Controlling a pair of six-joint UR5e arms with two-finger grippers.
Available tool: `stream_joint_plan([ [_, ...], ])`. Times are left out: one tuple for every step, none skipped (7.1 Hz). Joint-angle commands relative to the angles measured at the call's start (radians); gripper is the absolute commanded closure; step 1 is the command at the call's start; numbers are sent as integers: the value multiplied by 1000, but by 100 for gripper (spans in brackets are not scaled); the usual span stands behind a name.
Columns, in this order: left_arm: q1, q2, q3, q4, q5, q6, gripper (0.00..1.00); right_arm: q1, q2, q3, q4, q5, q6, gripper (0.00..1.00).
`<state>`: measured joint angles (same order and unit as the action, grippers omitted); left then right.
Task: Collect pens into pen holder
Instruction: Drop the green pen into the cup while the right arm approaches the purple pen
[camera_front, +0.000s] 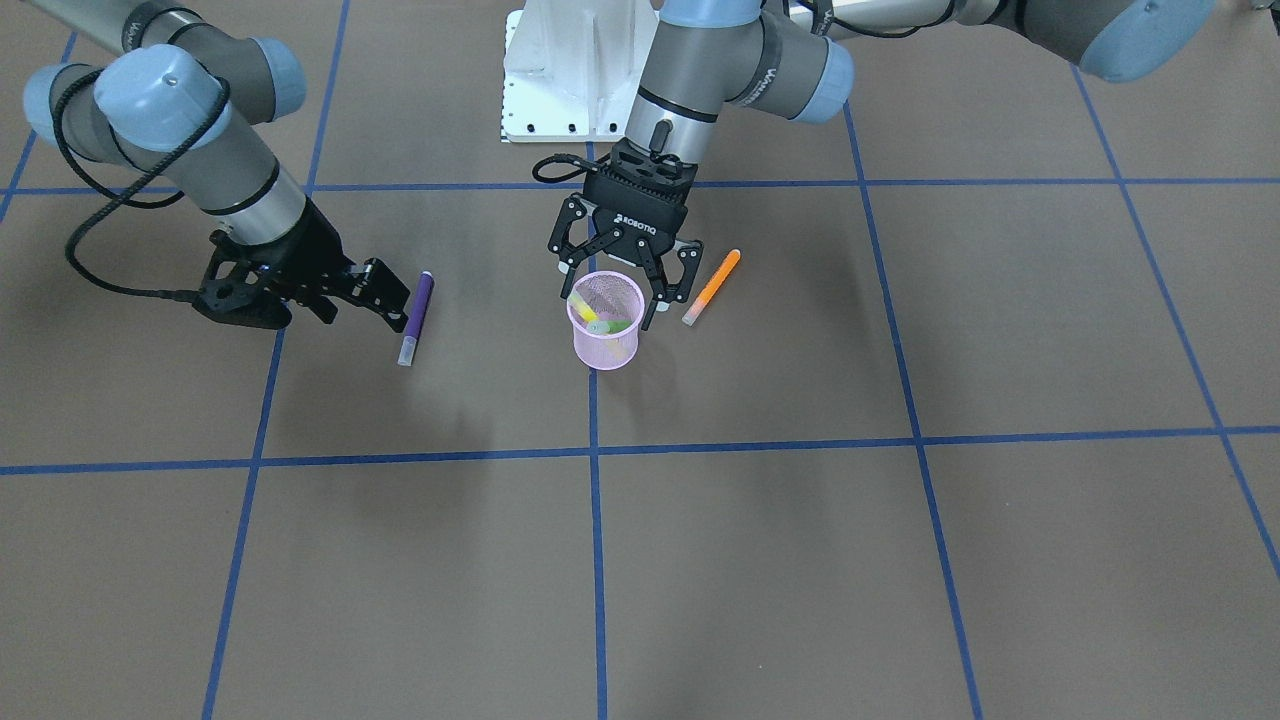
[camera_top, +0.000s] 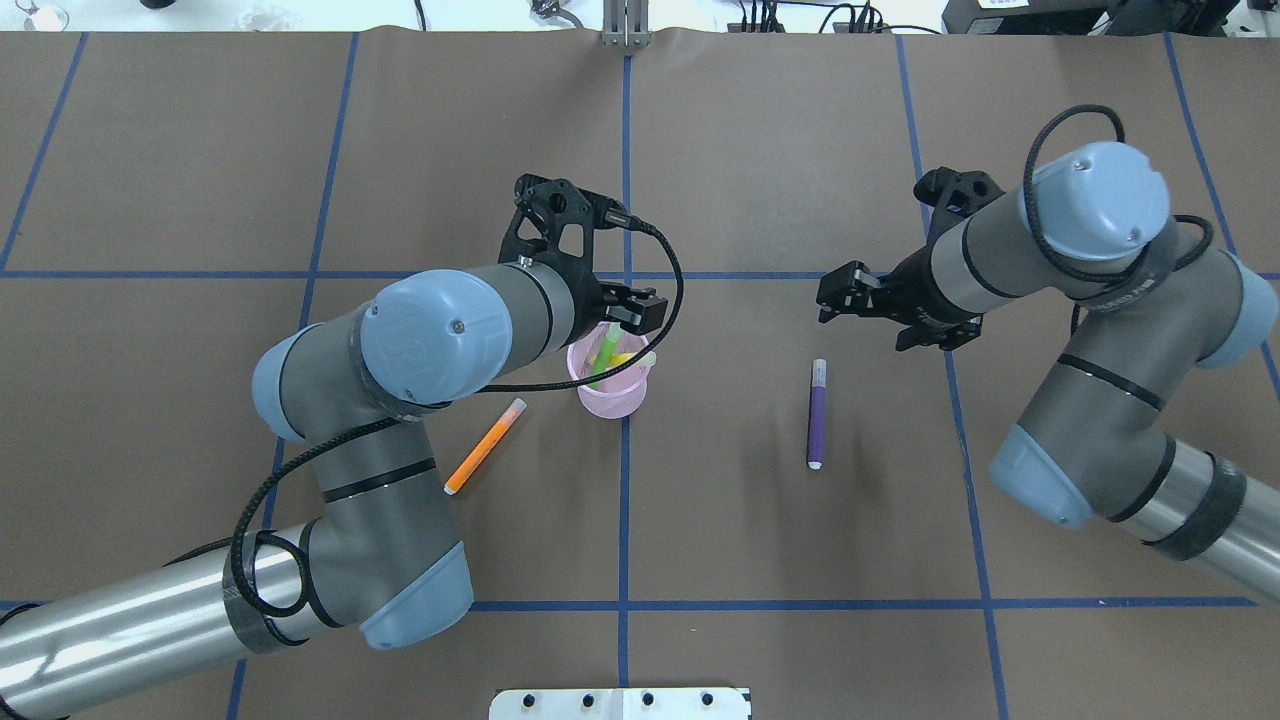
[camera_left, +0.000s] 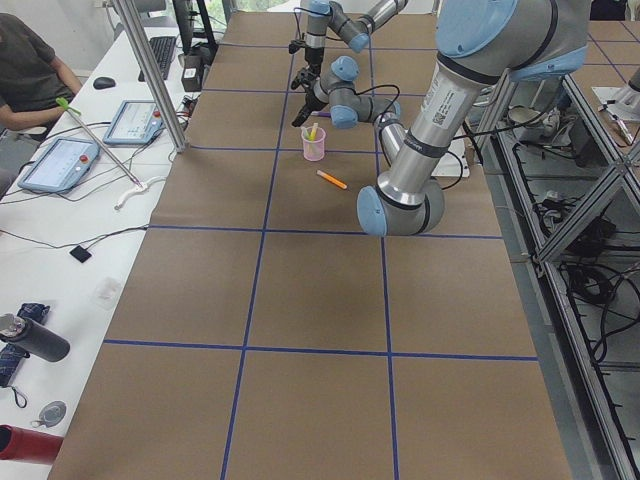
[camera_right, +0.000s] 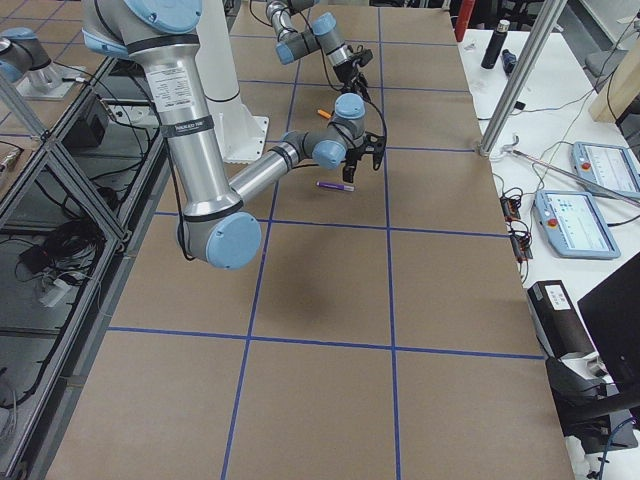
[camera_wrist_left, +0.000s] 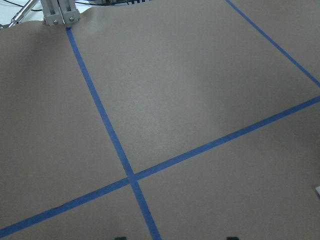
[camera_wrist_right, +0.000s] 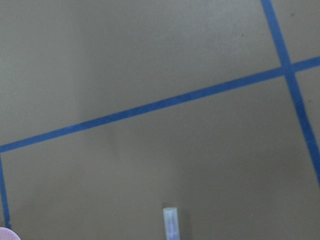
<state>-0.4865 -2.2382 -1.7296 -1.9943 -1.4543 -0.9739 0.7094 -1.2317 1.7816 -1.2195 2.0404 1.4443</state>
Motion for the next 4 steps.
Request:
stream_joint_plan([
  [-94, 96, -118, 11, -149, -116, 3, -33, 54, -97, 0, -5, 18, 1],
  [-119, 101, -123, 11, -231, -190, 3, -37, 54, -146, 1, -2, 7, 2],
  [-132, 104, -123, 18, -277, -196, 3, -42, 66, -140, -43, 10, 8, 2],
  [-132, 104, -146, 47, -278, -197, 3, -42, 67, -142, -57, 18, 7, 2],
])
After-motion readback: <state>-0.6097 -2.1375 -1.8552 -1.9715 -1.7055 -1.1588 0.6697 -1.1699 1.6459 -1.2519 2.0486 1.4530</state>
